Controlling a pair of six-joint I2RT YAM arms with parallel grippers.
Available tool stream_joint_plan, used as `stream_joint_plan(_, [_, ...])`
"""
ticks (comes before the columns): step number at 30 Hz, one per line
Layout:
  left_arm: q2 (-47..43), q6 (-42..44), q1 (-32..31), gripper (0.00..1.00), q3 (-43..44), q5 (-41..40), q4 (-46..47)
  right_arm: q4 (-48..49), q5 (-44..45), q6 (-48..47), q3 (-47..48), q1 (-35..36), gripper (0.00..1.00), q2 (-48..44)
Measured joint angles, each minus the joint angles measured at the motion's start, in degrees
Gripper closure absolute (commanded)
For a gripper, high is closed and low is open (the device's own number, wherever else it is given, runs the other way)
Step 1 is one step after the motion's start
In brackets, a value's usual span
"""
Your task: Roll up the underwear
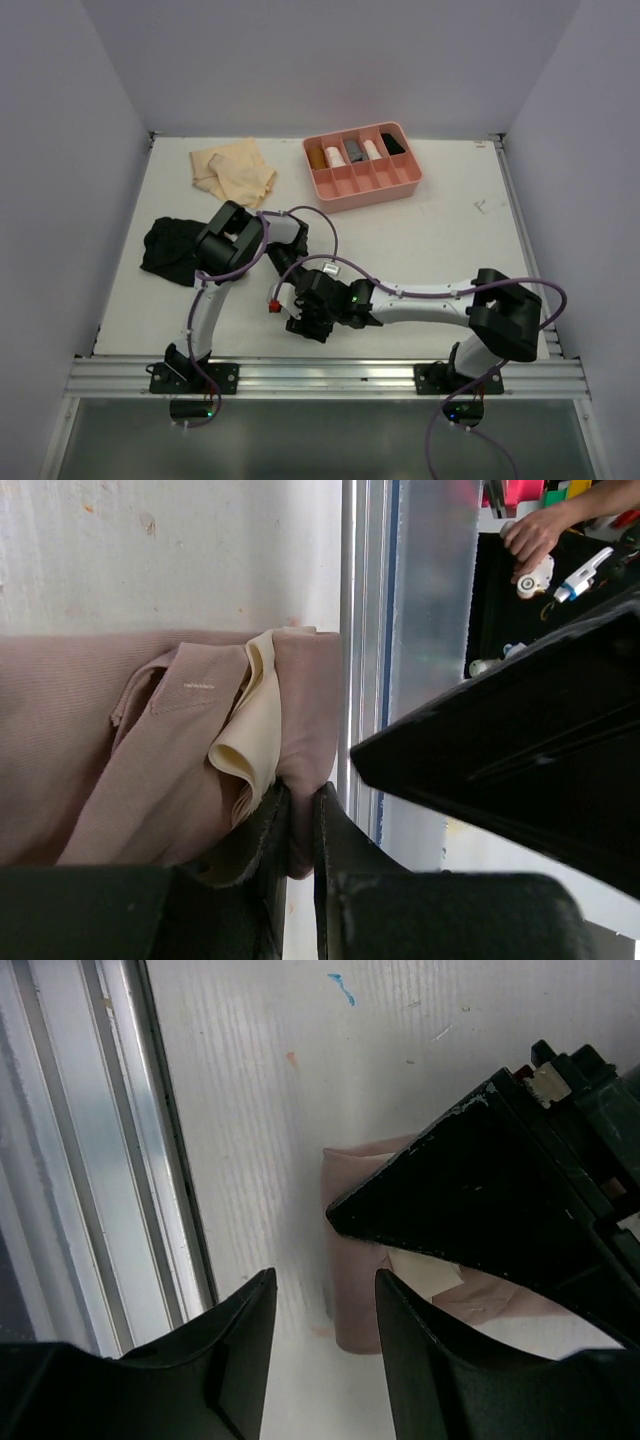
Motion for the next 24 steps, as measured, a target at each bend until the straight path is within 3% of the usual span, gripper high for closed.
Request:
stream_joint_plan(5, [0.5,0.0,0.0,0.86,0.3,0.1,-0.5,4.2,1.7,-0.3,-1.7,0.2,0.51,3.4])
stream_joint_plan(8, [0.5,0.0,0.0,0.85,0.3,0.1,-0.5,6.5,2.7,-0.7,-2.7,0.2,0.57,5.0])
stream_joint_plan(9, [0.5,0.0,0.0,0.85,0.3,0.1,-0.5,7.1,2.9,-0.8,-2.7,0.2,0.61,5.5])
stream_joint_plan(10, [0.5,0.0,0.1,0.85,0.3,0.0,-0.5,7.5,3.1,-0.9,-2.7,0.2,0.75,5.7])
stream_joint_plan(14, [0.5,0.0,0.2,0.80,0.3,-0.2,-0.8,8.4,3.3,-1.6,-3.1,0.2,1.00,5.7])
stream_joint_plan(18, [-0.3,-1.0,0.8,0.61,0.2,-0.3,-0.8,8.9,2.8,-1.4,-3.2,0.2,1.00,5.7])
stream_joint_plan(24, [-4.6,-0.9,5.1,0.57,3.7,-1.0,1.4,12.0,0.4,-0.7,-4.4,-0.3,1.00,5.7])
